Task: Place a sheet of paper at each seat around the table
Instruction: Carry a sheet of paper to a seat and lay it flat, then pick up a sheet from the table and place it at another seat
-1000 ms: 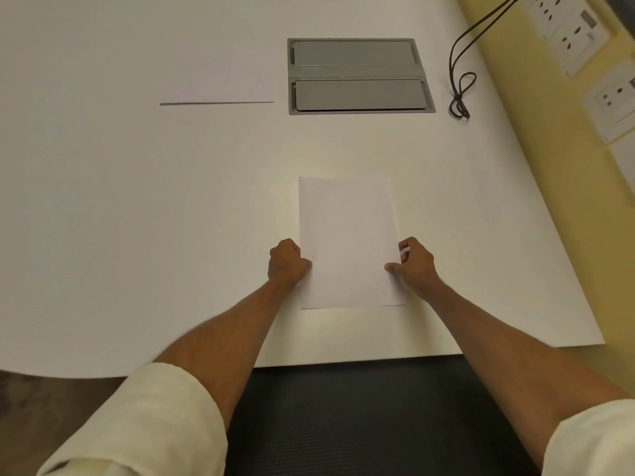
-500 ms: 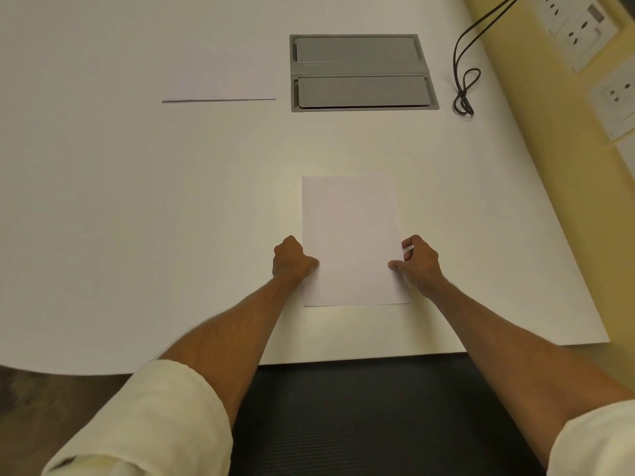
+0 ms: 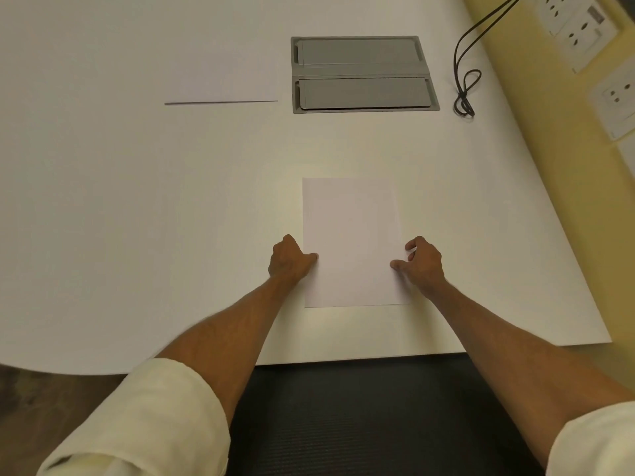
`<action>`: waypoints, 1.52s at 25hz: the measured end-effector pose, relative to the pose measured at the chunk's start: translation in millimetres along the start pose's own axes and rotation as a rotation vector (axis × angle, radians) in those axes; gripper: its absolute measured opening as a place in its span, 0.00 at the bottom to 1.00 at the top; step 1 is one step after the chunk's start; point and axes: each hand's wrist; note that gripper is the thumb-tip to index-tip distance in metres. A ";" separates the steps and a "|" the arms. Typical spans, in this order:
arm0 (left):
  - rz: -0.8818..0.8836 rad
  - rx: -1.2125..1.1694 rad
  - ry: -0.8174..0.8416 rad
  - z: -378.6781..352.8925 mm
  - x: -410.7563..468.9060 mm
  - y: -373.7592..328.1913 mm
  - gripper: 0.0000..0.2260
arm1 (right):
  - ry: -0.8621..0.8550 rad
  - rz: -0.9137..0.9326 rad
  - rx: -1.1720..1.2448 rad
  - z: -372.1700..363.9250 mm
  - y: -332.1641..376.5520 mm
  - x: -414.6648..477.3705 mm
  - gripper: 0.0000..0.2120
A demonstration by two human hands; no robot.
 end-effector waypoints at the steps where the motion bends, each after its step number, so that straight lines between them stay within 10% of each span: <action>1: -0.014 0.046 -0.010 1.2 1.2 0.2 0.21 | -0.013 0.001 -0.025 0.3 0.2 0.6 0.22; 18: -0.580 0.706 -0.157 40.8 -35.0 -14.0 0.40 | -0.155 0.426 -0.633 9.8 57.3 -52.7 0.43; 27: -0.444 0.688 -0.348 165.1 -69.5 -6.2 0.38 | -0.147 0.609 -0.580 -7.8 202.6 -118.6 0.43; 38: -0.123 0.681 -0.666 393.8 -171.9 169.6 0.35 | -0.033 1.001 -0.508 -152.5 395.3 -314.7 0.42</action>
Point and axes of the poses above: each hand's wrist, its own x-axis towards the middle knuckle, its own z-axis out of the back of the hand, y = z × x, and after that the axes turned 4 degrees about -z, right-handed
